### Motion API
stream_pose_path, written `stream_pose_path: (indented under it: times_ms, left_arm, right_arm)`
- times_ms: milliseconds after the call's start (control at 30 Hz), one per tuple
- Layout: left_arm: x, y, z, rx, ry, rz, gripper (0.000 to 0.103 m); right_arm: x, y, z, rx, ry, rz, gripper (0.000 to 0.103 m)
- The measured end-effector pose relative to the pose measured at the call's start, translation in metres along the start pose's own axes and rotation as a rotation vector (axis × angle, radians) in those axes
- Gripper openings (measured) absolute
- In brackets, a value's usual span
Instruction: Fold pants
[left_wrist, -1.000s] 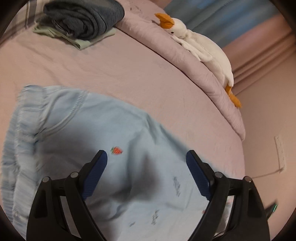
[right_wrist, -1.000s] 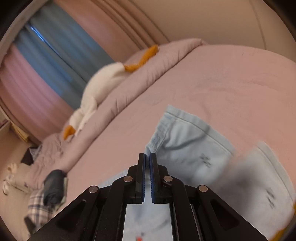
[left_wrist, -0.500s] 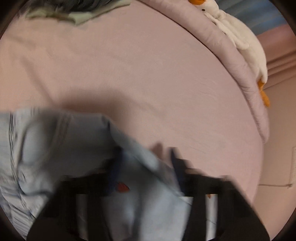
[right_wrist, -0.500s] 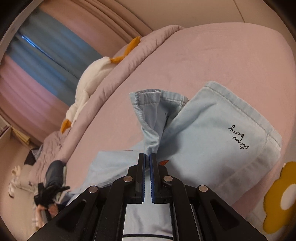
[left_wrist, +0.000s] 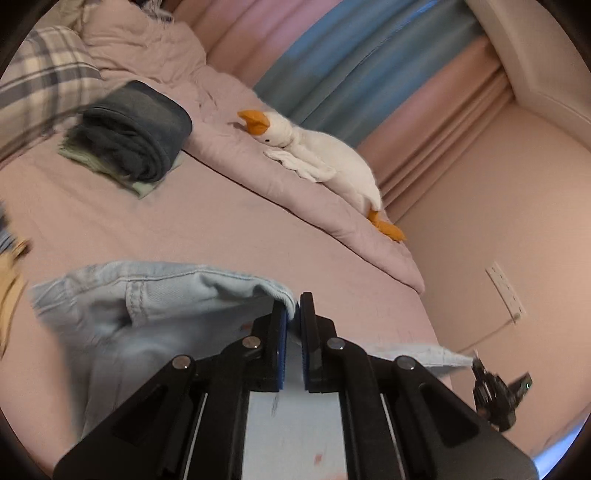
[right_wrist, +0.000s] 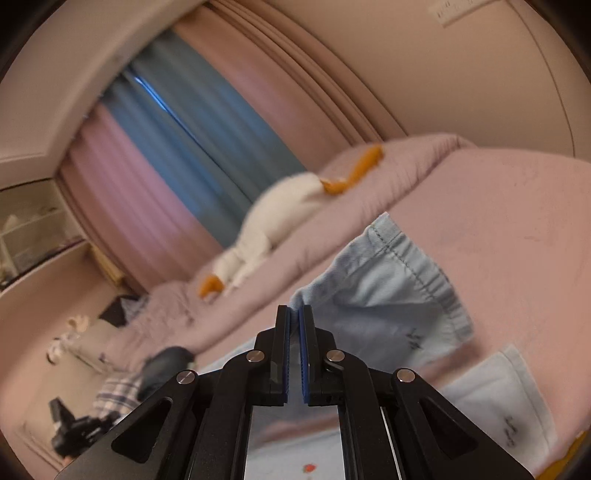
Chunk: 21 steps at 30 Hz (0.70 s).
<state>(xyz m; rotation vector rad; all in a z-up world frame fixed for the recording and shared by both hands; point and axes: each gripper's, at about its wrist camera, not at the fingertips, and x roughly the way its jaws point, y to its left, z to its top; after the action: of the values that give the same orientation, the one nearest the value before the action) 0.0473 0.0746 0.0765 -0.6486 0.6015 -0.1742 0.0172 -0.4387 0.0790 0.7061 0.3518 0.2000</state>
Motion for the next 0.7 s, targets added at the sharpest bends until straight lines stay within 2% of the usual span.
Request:
stream_pose_path:
  times_ms: [67,200,267,367,433,500,567,633,700]
  left_arm:
    - [-0.011,0.01,-0.044,0.031,0.066,0.098,0.006]
    - [0.015,0.052,-0.116,-0.027,0.284,0.164,0.006]
    - [0.029,0.071,-0.133,-0.066,0.343,0.198,0.007]
    - [0.037,0.08,-0.138,-0.081,0.345,0.233,0.012]
    - [0.037,0.087,-0.139,-0.119,0.345,0.233,0.015]
    - [0.034,0.088,-0.134,-0.13,0.34,0.233,0.024]
    - [0.032,0.089,-0.128,-0.123,0.33,0.225,0.029]
    - [0.031,0.091,-0.122,-0.135,0.32,0.216,0.034]
    - [0.026,0.095,-0.122,-0.143,0.325,0.22,0.042]
  right_arm:
    - [-0.017,-0.008,-0.026,-0.009,0.036,-0.039,0.004]
    - [-0.016,-0.056,-0.084,0.054,0.164,-0.216,0.004]
    - [-0.011,-0.087,-0.103,0.156,0.24,-0.227,0.004]
    - [-0.006,-0.116,-0.112,0.247,0.279,-0.222,0.004]
    - [-0.006,-0.121,-0.107,0.295,0.28,-0.175,0.006]
    - [-0.004,-0.129,-0.099,0.324,0.269,-0.168,0.01]
    - [-0.005,-0.13,-0.093,0.334,0.249,-0.218,0.026]
    - [-0.005,-0.132,-0.084,0.331,0.226,-0.259,0.033]
    - [0.002,-0.139,-0.08,0.354,0.258,-0.274,0.035]
